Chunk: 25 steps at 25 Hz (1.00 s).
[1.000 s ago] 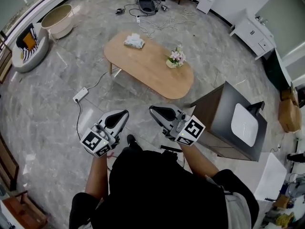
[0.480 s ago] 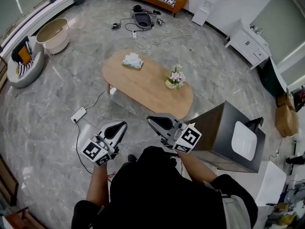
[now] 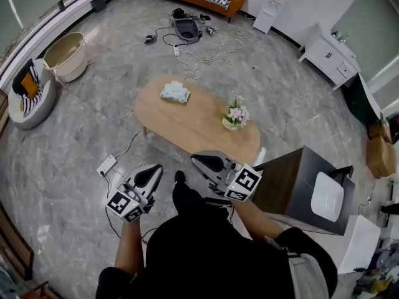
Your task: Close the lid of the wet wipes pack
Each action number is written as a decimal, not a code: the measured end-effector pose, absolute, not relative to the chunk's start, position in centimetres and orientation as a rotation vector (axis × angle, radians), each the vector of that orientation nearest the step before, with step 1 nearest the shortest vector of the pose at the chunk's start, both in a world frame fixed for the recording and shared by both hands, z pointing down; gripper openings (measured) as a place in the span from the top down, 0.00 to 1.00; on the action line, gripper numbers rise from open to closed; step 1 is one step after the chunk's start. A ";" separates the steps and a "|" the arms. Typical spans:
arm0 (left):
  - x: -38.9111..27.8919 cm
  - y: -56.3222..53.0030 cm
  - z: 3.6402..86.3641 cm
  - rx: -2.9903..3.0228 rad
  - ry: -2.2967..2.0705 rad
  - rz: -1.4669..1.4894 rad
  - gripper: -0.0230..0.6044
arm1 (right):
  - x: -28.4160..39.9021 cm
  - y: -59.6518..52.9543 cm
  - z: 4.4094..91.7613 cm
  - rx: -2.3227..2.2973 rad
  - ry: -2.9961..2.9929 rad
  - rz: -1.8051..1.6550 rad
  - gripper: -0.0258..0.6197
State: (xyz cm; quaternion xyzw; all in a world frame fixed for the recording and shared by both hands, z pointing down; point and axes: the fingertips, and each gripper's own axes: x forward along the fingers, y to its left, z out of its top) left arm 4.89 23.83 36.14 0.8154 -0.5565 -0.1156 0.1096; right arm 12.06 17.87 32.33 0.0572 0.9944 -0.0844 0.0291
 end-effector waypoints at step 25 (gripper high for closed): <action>-14.6 -2.2 36.5 2.394 -1.586 -0.259 0.94 | -4.6 -8.0 34.4 0.100 3.052 -0.340 0.94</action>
